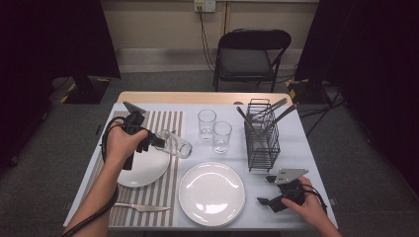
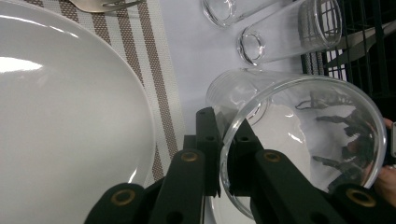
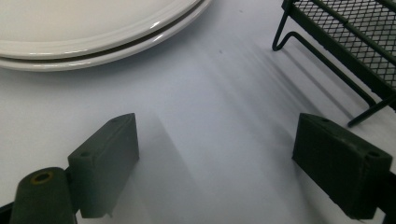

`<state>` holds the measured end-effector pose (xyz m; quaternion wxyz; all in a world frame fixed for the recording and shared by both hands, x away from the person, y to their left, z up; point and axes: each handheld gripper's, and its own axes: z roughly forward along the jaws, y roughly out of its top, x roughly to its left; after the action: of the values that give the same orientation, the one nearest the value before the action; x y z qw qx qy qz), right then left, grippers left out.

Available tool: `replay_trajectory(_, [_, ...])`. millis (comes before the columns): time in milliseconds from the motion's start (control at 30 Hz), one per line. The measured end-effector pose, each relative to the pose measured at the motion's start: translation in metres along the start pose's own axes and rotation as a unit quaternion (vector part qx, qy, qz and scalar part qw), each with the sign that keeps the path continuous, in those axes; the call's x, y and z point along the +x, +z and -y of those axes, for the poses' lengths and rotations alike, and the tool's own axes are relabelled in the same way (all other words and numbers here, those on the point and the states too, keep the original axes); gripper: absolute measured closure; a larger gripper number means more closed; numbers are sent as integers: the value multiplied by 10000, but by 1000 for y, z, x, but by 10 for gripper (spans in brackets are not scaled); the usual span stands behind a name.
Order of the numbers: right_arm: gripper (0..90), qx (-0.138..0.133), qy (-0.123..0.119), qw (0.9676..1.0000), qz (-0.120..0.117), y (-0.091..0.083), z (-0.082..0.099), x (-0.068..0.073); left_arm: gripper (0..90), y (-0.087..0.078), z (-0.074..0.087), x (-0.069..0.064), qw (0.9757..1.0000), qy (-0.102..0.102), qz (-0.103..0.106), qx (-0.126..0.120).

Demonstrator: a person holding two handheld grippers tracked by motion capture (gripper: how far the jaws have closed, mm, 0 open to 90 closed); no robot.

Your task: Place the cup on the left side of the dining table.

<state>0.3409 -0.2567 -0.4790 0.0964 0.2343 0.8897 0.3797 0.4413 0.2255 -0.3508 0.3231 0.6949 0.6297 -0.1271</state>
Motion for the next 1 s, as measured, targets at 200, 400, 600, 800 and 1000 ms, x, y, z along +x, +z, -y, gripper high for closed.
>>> replay_trajectory(200, [133, 2, -1, 10000, 1, 0, 0, 0, 858, -3, 3, 3, 10000, 25, 29, 16])
replay_trajectory(400, [133, 1, -1, 10000, 1, 0, 0, 0, 859, -6, 8, 7, 10000, -14, 9, -12])
replay_trajectory(600, [133, 2, -1, 10000, 1, 0, 0, 0, 858, -10, 12, 9, 10000, -23, -13, 4])
replay_trajectory(800, [133, 1, -2, 10000, 0, 0, 0, 0, 859, -14, 16, 12, 10000, -62, -33, 9])
replay_trajectory(1000, [133, 2, -1, 10000, 0, 0, 0, 0, 859, -17, 19, 15, 10000, -36, -1, 33])
